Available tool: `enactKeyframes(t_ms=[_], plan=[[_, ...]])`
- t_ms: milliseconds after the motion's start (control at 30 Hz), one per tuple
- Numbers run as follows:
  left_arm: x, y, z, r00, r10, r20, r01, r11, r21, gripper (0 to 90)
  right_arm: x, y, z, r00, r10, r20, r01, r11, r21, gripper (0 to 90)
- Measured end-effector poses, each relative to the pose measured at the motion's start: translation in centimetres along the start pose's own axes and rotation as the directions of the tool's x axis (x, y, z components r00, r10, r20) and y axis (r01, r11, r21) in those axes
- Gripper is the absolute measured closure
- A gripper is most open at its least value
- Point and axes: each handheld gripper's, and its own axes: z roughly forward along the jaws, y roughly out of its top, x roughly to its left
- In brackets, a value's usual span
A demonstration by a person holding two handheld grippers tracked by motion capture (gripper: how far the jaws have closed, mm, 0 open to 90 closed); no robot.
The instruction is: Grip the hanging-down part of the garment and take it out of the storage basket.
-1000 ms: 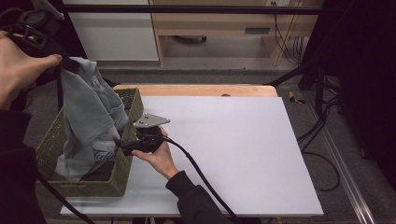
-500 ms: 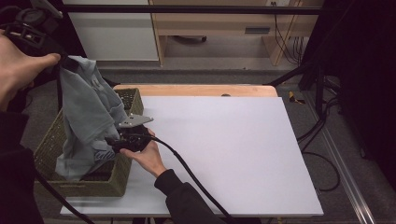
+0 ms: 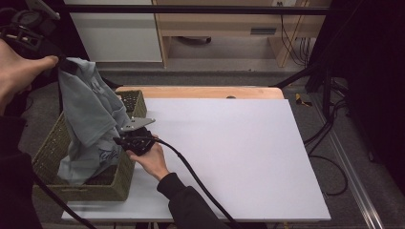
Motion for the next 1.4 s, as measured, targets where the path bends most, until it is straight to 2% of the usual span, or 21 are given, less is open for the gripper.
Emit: enactKeyframes(t_ms=[133,200,233,267,300,333,367,533,600,667,700,767,833,933,967,1000,1033,1100,1267,1400], plan=[[0.3,-0.2,-0.2,1.0,-0.006,-0.001,0.006,1.0,-0.006,85.8,0.1,0.7,-1.3,0.9998,-0.01,-0.014,0.01,1.0,-0.025,89.2],[0.5,-0.4,-0.2,1.0,-0.009,-0.002,0.009,0.9999,-0.006,85.8,-0.1,1.5,-3.0,0.9997,-0.02,-0.016,0.019,0.998,-0.068,89.3],[0.5,-0.4,-0.2,0.9999,-0.011,-0.001,0.011,0.9999,-0.004,85.8,-0.1,1.5,-3.0,0.9997,-0.02,-0.016,0.019,0.998,-0.068,89.3],[0.6,-0.5,-0.2,0.9999,-0.017,-0.004,0.016,0.9999,-0.005,85.8,-0.3,2.1,-4.4,0.9997,-0.018,-0.015,0.017,0.996,-0.091,89.3],[0.6,-0.5,-0.2,0.9999,-0.017,-0.004,0.016,0.9999,-0.005,85.8,-0.3,2.1,-4.4,0.9997,-0.018,-0.015,0.017,0.996,-0.091,89.3],[0.7,-0.6,-0.2,0.9999,-0.014,-0.003,0.014,0.9999,-0.009,85.8,-0.6,2.7,-5.7,0.9997,-0.025,-0.008,0.024,0.994,-0.109,89.4],[0.7,-0.6,-0.2,0.9999,-0.015,0.002,0.015,0.9998,-0.009,85.8,-0.6,2.9,-6.4,0.9996,-0.027,-0.004,0.026,0.993,-0.114,89.3],[0.5,-0.7,-0.4,0.9999,-0.015,-0.002,0.015,0.9998,-0.012,85.8,-0.8,3.6,-9.4,0.9985,-0.052,0.018,0.054,0.989,-0.141,89.4],[0.4,-0.7,-0.4,0.9999,-0.014,-0.005,0.014,0.9998,-0.014,85.8,-0.9,3.7,-9.9,0.9982,-0.056,0.021,0.059,0.988,-0.145,89.5],[0.3,-0.7,-0.5,0.9999,-0.012,-0.005,0.012,0.9998,-0.017,85.8,-0.9,4.1,-11.4,0.9968,-0.07,0.037,0.075,0.985,-0.152,89.5],[0.3,-0.7,-0.5,0.9999,-0.012,-0.005,0.012,0.9998,-0.017,85.8,-0.9,4.1,-11.4,0.9968,-0.07,0.037,0.075,0.985,-0.152,89.5],[0.2,-0.8,-0.5,0.9999,-0.013,-0.006,0.013,0.9998,-0.016,85.8,-0.9,4.3,-12.7,0.9949,-0.084,0.056,0.092,0.983,-0.161,89.5],[0.3,-0.8,-0.3,0.9999,-0.014,-0.007,0.014,0.9998,-0.012,85.8,-0.9,4.5,-13.2,0.9946,-0.083,0.062,0.093,0.982,-0.165,89.5],[0.3,-0.9,-0.1,0.9999,-0.014,-0.006,0.014,0.9999,-0.009,85.8,-1.2,4.9,-15.1,0.9939,-0.077,0.079,0.09,0.978,-0.189,89.5],[0.3,-0.9,0.0,0.9999,-0.015,-0.005,0.015,0.9998,-0.011,85.8,-1.2,4.9,-15.1,0.9939,-0.077,0.079,0.09,0.978,-0.189,89.5],[0.4,-0.9,0.1,0.9998,-0.019,-0.004,0.019,0.9998,-0.008,85.8,-1.4,5.1,-16.0,0.9932,-0.075,0.089,0.092,0.975,-0.201,89.5],[0.4,-0.9,0.1,0.9998,-0.019,-0.004,0.019,0.9998,-0.008,85.8,-1.4,5.1,-16.0,0.9932,-0.075,0.089,0.092,0.975,-0.201,89.5],[0.3,-0.9,0.2,0.9999,-0.016,0.005,0.016,0.9998,-0.009,85.8,-1.6,5.3,-17.3,0.9922,-0.073,0.101,0.093,0.973,-0.212,89.5],[0.0,-0.7,0.2,0.9999,-0.006,0.014,0.006,1.0,-0.007,85.7,-1.6,5.5,-18.6,0.9904,-0.078,0.114,0.102,0.97,-0.221,89.5],[-0.5,-0.5,0.4,0.9999,0.003,0.016,-0.003,1.0,-0.008,85.8,-1.5,6.2,-19.9,0.9866,-0.086,0.139,0.118,0.962,-0.245,89.5]])
